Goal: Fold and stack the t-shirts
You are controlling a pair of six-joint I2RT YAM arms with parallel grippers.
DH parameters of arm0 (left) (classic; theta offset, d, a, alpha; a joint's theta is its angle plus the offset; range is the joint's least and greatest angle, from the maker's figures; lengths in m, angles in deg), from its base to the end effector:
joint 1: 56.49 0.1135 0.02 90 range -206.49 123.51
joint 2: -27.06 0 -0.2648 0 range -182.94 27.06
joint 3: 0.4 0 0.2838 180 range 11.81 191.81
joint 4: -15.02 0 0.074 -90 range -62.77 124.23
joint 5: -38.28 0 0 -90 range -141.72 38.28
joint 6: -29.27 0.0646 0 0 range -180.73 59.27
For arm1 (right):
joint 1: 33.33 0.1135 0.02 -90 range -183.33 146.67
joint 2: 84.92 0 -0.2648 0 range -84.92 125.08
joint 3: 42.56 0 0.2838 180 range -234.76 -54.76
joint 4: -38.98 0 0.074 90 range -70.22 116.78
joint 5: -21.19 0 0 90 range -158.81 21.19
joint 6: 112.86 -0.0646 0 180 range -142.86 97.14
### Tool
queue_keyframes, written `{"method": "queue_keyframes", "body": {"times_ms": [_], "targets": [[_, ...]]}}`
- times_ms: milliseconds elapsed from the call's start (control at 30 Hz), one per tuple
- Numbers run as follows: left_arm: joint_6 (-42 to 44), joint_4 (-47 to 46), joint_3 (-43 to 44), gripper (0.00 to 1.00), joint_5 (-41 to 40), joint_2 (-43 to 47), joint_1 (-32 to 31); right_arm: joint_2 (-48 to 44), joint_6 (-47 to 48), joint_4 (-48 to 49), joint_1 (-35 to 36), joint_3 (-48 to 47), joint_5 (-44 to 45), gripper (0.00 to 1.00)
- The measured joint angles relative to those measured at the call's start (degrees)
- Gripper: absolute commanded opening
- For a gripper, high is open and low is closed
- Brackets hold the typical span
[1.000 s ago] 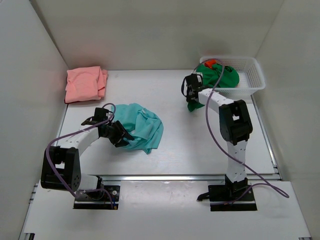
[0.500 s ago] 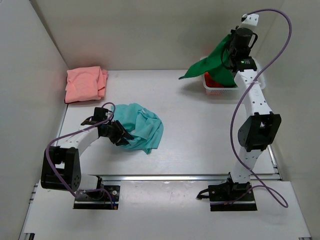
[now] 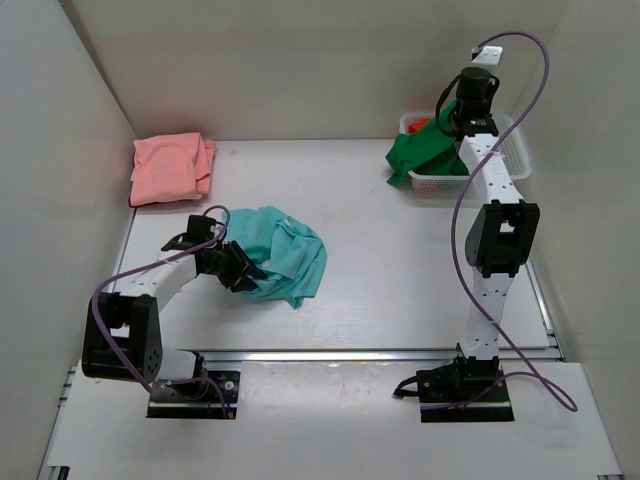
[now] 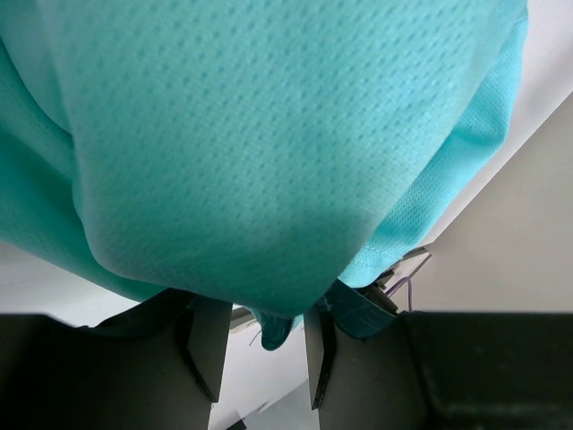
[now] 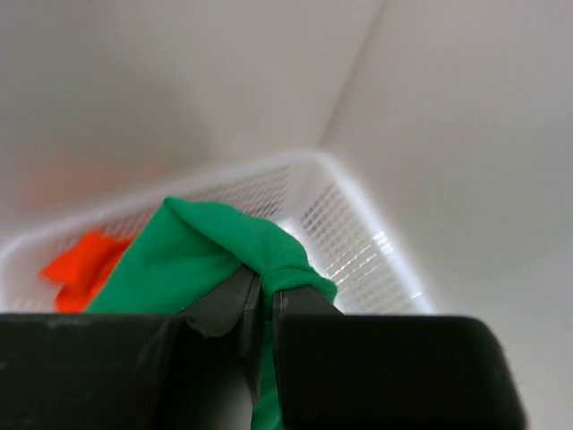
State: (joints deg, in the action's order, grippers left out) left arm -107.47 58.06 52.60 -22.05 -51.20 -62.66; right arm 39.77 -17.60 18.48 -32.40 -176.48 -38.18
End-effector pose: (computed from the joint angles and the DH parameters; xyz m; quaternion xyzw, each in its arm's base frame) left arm 0.2659 -0.0609 0.1307 -0.2839 0.9072 -0.3062 0.0509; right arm 0.5784 -0.0235 0.3514 0.1270 0.7536 -0.2272 0.6036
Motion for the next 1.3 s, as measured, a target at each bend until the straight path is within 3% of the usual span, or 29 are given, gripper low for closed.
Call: {"method": "queue_keyframes", "body": {"times_ms": [233, 433, 500, 533, 567, 633, 767, 800, 833, 967, 1100, 1300], "targets": [[0.0, 0.0, 0.0, 0.44, 0.0, 0.0, 0.0, 0.0, 7.1, 6.8, 0.1, -6.8, 9.7, 0.00], [0.0, 0.0, 0.0, 0.47, 0.0, 0.0, 0.0, 0.2, 10.0, 9.2, -0.1, -7.3, 13.7, 0.03], [0.0, -0.1, 0.0, 0.51, 0.0, 0.0, 0.0, 0.5, 10.2, 9.2, -0.3, -7.4, 13.5, 0.32], [0.0, -0.2, 0.0, 0.51, 0.0, 0.0, 0.0, 0.6, 10.2, 8.7, -0.3, -7.4, 12.9, 0.54], [0.0, -0.4, 0.0, 0.53, 0.1, 0.0, -0.1, 0.6, 9.8, 8.0, -0.4, -7.4, 12.1, 0.69], [0.1, -0.9, 0.0, 0.56, 0.2, 0.0, -0.2, 0.3, 8.9, 5.7, -0.4, -7.2, 8.5, 0.82], [0.5, -1.4, 1.0, 0.60, 0.2, 0.0, -0.5, -7.1, 2.9, -0.3, 0.2, 1.9, -0.4, 0.84], [0.7, -1.9, 1.9, 0.19, 0.2, 0.0, -0.7, -15.6, 0.0, -3.6, 2.5, 11.6, -4.7, 0.79], [0.2, -2.1, 2.2, 0.00, 0.3, 0.0, -0.7, -18.8, -1.1, -3.6, 4.5, 14.5, -6.6, 0.77], [-0.3, -2.1, 3.9, 0.00, 0.4, -0.6, -0.8, -31.8, -5.7, -2.4, 16.7, 30.8, -20.4, 0.74], [0.3, 0.8, 10.8, 0.00, -1.2, -1.5, -1.2, -32.4, -8.8, -4.3, 27.0, 35.7, -37.4, 0.77], [1.7, 4.0, 26.4, 0.00, -4.4, -1.4, -1.9, -29.3, -10.2, -8.2, 28.0, 40.1, -53.4, 0.89]]}}
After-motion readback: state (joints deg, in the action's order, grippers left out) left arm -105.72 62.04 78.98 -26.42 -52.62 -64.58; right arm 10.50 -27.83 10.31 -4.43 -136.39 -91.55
